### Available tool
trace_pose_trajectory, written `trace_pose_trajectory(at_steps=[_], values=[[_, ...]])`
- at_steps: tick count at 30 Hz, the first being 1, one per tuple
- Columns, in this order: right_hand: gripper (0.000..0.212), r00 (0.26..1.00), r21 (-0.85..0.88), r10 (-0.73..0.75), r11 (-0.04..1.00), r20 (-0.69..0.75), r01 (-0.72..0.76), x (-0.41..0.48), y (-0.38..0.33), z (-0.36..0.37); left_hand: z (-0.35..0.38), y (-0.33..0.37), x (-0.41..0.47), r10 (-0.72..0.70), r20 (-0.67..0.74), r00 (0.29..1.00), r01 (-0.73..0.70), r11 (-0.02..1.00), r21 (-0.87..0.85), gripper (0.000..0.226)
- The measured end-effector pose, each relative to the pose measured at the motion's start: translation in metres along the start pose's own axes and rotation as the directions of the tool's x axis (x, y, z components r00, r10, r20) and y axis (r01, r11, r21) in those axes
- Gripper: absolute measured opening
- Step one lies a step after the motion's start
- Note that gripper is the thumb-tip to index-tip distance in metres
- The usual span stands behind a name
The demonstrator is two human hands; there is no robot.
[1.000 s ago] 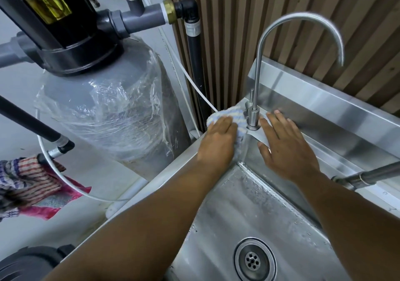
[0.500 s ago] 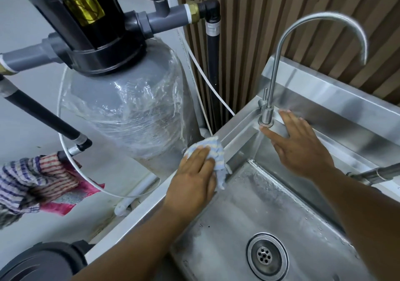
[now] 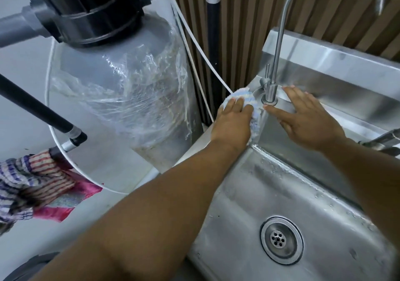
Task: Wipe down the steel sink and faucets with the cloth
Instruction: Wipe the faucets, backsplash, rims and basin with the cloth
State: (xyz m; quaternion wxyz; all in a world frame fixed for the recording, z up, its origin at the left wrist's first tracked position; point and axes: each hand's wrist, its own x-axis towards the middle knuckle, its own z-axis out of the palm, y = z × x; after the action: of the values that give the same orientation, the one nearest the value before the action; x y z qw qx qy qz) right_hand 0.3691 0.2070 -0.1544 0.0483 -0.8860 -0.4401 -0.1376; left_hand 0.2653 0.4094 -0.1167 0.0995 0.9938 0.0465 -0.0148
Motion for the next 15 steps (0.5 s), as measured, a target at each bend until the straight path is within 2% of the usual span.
trace_pose_trajectory(at_steps=[3, 7, 11, 15], values=[[0.052, 1.000, 0.005, 0.012, 1.000, 0.011, -0.012, -0.001, -0.002, 0.000, 0.003, -0.006, -0.023, 0.036, -0.006, 0.999, -0.036, 0.999, -0.018, 0.050], [0.050, 1.000, 0.016, 0.010, 1.000, 0.025, -0.010, -0.001, -0.002, -0.001, 0.016, -0.036, -0.089, 0.100, -0.172, 0.980, -0.117, 0.989, -0.091, 0.044], [0.050, 1.000, 0.028, -0.017, 0.999, -0.004, 0.017, -0.001, -0.003, -0.001, 0.024, -0.056, -0.141, 0.038, -0.213, 0.976, -0.064, 0.991, -0.118, 0.039], [0.051, 1.000, 0.034, -0.025, 0.999, 0.003, 0.024, 0.001, -0.002, -0.001, 0.023, -0.045, -0.121, -0.007, -0.217, 0.976, -0.018, 0.994, -0.110, 0.034]])
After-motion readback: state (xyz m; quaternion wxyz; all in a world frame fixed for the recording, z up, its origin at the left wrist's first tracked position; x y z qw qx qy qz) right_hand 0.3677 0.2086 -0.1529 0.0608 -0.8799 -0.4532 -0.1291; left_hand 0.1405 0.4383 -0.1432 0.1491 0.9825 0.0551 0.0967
